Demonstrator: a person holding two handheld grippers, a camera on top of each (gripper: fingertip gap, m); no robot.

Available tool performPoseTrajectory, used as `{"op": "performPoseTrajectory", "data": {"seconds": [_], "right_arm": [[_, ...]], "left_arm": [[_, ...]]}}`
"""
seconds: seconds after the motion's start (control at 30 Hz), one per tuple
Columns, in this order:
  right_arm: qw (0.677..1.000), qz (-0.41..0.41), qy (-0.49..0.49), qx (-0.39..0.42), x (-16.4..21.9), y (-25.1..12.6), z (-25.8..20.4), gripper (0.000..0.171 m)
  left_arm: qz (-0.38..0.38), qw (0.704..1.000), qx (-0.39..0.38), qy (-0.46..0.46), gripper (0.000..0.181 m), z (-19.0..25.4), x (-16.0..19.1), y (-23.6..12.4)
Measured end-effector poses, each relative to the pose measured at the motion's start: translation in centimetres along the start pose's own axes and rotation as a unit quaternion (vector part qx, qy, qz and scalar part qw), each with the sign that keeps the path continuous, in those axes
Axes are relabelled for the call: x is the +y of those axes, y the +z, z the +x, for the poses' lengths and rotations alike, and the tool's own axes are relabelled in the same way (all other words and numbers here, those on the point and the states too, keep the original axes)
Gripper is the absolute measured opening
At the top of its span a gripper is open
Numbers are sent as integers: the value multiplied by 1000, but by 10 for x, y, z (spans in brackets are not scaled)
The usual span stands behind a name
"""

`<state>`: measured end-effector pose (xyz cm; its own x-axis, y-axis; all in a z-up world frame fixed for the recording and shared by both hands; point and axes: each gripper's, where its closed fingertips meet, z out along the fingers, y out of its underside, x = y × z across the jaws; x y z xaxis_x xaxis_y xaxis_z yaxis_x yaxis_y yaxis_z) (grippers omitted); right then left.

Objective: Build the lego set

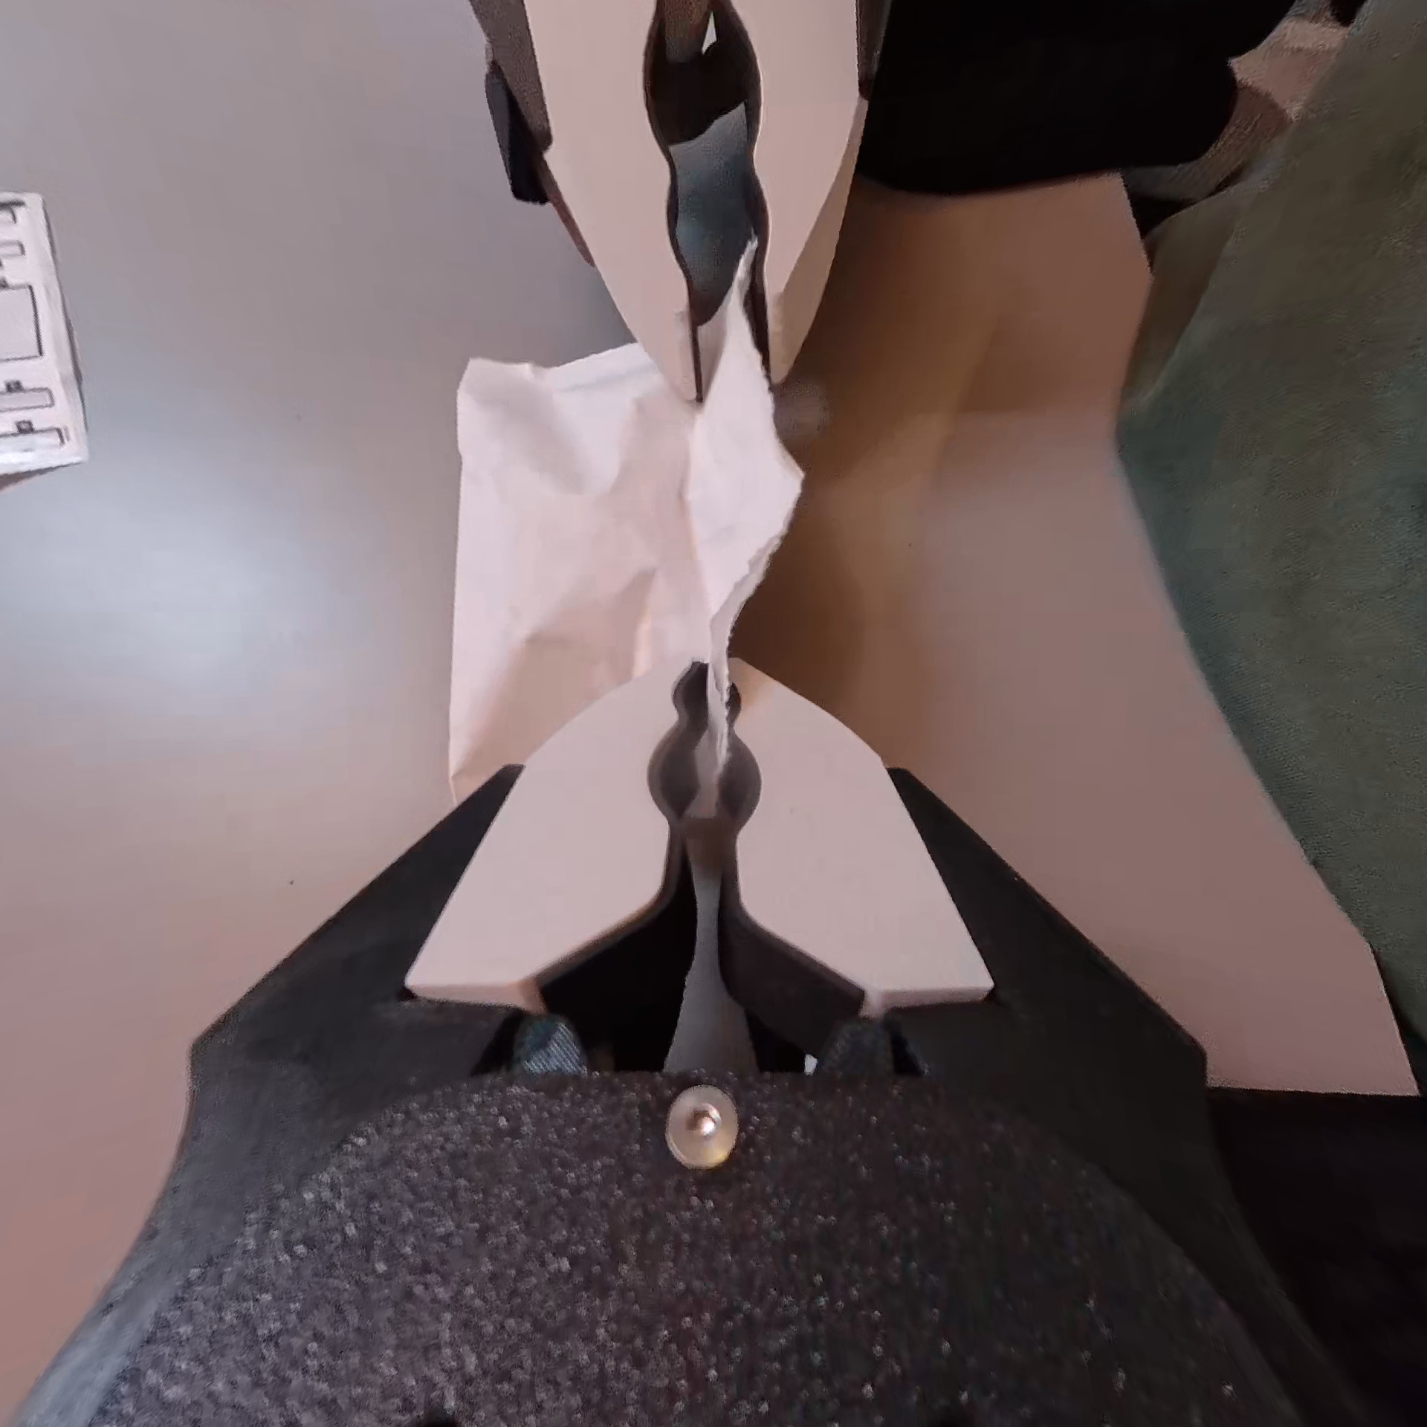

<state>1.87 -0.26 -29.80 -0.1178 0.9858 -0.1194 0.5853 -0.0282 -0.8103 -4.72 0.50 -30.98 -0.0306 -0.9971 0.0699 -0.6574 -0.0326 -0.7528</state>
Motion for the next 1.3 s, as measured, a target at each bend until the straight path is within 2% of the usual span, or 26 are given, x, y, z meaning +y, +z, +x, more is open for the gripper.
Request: {"op": "performPoseTrajectory", "data": {"seconds": [0.1, 0.2, 0.23, 0.33, 0.37, 0.43, 0.5, 0.6, 0.73, 0.8, 0.9, 0.97, 1.03, 1.13, 1.3], "right_arm": [[1000, 20, -11, -1, -16, -5, 0, 28], [997, -34, -66, 26, -6, 7, 3, 34], [996, -33, -79, 32, -7, 12, 3, 30], [988, -35, -118, 89, -7, 16, 15, 1], [988, -35, -115, 92, -7, 15, 16, 0], [994, -40, -62, 83, -3, 16, 19, 0], [996, -53, 41, 64, 2, 17, 23, 0], [982, -32, 186, 7, 2, 17, 21, 0], [975, -23, 222, -12, 5, 20, 18, 1], [979, -10, 205, -17, 1, 19, 15, 3], [998, -5, 61, 25, 0, 14, 15, 6], [997, -5, -32, 70, 0, 13, 17, 4], [995, -9, -57, 78, -2, 14, 14, 0], [998, -18, 32, 49, 0, 13, 14, 0], [981, 14, 194, -7, 0, 7, 17, 0]], "left_arm": [[9, 1000, 4, 3, 1, 0, -2, 0], [34, 999, 15, -12, 1, -1, -5, -1], [42, 999, 19, -18, 1, -2, -5, -3], [55, 997, 36, -50, 1, -3, -4, -3], [61, 994, 46, -76, 1, -4, -4, -3], [52, 982, 64, -168, 1, -9, -2, -2], [50, 956, 82, -279, 1, -14, -1, 1], [59, 931, 103, -346, 1, -15, 0, 2], [39, 929, 94, -355, 1, -13, 5, 6], [33, 927, 94, -361, 1, -13, 7, 7], [27, 931, 89, -353, 1, -13, 10, 5], [37, 929, 98, -354, 1, -13, 9, 4], [39, 931, 104, -349, 1, -12, 10, 3], [41, 950, 93, -296, 2, -9, 8, 1], [87, 971, 20, -223, 19, -15, -1, -14]]}}
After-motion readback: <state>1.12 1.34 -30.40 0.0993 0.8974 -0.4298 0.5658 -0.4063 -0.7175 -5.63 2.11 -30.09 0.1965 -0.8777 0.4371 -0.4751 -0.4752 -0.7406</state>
